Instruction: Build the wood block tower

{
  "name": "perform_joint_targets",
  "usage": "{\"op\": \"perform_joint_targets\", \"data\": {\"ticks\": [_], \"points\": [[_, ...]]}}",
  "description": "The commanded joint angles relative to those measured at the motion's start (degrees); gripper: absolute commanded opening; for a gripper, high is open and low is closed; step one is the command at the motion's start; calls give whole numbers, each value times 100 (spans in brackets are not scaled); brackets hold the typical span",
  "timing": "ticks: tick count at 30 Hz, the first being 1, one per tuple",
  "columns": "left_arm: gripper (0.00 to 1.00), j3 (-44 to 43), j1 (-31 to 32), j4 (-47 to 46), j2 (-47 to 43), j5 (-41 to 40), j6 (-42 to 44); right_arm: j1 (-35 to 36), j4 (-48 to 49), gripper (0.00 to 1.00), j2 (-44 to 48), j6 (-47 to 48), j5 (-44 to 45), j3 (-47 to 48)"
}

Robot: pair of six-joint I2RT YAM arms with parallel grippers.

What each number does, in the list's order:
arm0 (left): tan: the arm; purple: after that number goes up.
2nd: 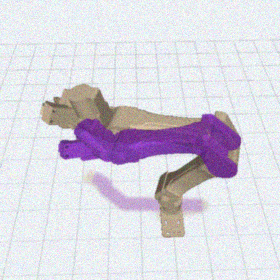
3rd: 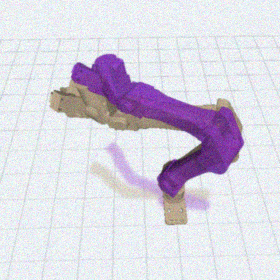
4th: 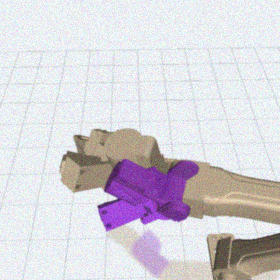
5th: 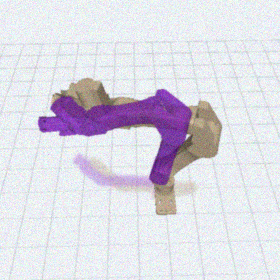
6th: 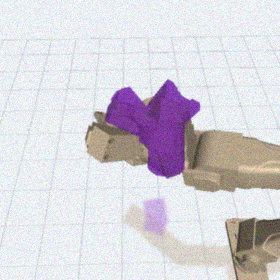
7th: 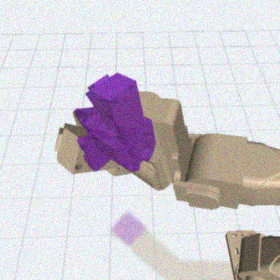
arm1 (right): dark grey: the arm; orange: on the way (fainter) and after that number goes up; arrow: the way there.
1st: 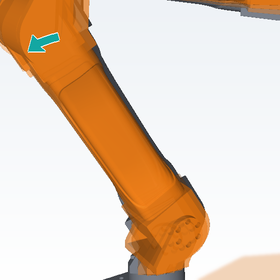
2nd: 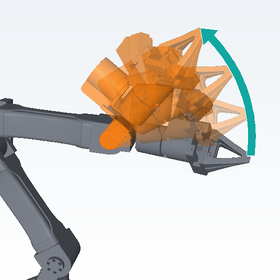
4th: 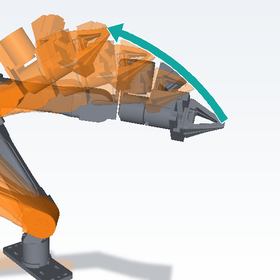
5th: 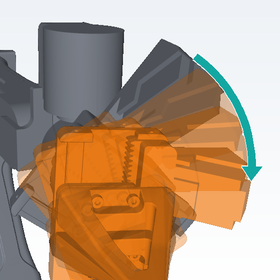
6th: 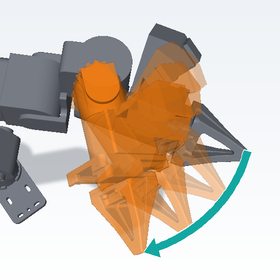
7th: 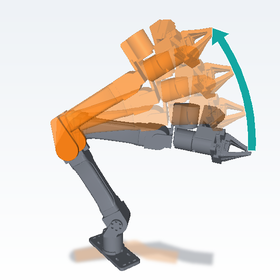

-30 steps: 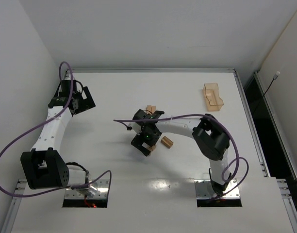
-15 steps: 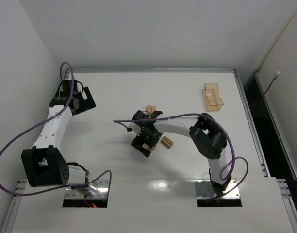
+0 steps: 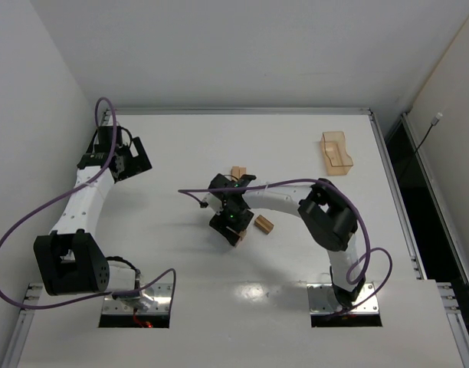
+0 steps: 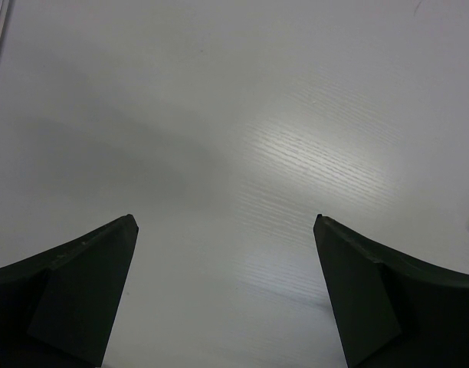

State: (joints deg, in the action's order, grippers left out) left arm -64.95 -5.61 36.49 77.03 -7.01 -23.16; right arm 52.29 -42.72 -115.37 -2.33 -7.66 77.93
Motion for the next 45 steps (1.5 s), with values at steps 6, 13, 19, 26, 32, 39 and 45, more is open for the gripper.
{"op": "perform_joint_targets", "data": {"ticks": [6,13,19,26,32,39,45], "points": [[100,0,-63,-169,75,59,-5,44,-96,52,-178,13,-139,336],[100,-53,-63,-169,75,59,-5,44,-149,74,-179,13,-139,390],[100,-53,-63,-169,75,59,-5,97,-202,76,-231,13,-139,390],[100,-53,-63,-169,75,59,-5,220,-307,64,-346,66,-25,565],[100,-53,-63,-221,75,59,-5,220,-360,38,-512,66,63,618],[100,8,-63,-221,75,164,-5,220,-413,0,-329,118,536,618],[100,114,-63,-274,22,217,-5,158,-237,0,84,232,906,354]]}}
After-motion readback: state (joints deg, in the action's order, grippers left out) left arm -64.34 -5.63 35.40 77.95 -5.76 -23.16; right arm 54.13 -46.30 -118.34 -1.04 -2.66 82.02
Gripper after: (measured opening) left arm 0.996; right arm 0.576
